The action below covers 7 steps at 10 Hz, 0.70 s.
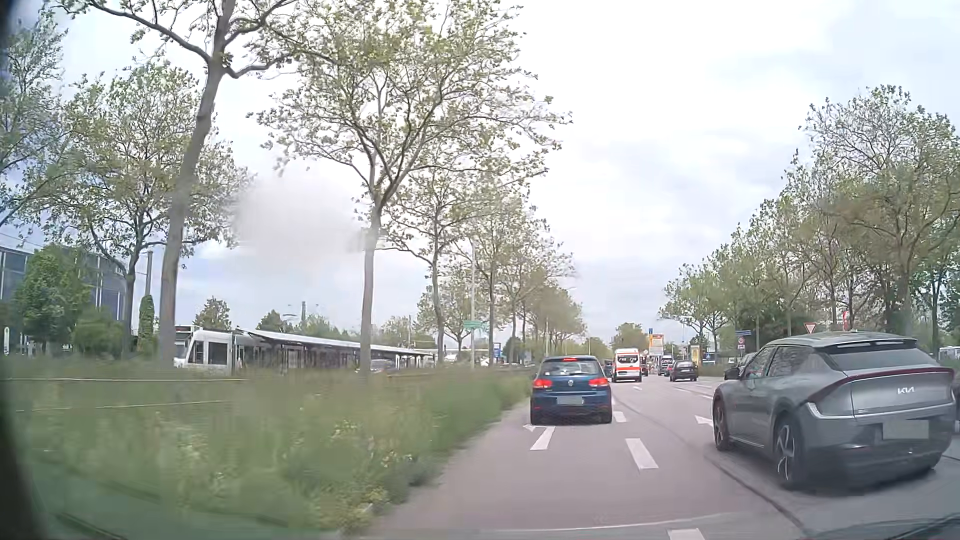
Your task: Follow the waypoints while adhering to traffic rules and regulations
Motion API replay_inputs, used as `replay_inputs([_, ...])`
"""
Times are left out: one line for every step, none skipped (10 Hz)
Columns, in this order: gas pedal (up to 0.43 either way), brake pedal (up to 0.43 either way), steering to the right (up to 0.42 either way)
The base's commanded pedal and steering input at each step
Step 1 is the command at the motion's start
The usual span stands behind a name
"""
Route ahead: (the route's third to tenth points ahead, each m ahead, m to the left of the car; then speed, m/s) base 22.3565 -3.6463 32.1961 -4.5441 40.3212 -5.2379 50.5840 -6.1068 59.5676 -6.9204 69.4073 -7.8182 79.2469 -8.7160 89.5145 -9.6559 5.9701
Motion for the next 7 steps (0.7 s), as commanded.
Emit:
replay_inputs([0.0, 0.091, 0.013])
replay_inputs([0.0, 0.128, 0.013])
replay_inputs([0.0, 0.165, 0.014])
replay_inputs([0.0, 0.177, 0.014])
replay_inputs([0.0, 0.165, 0.014])
replay_inputs([0.0, 0.159, 0.014])
replay_inputs([0.0, 0.159, 0.014])
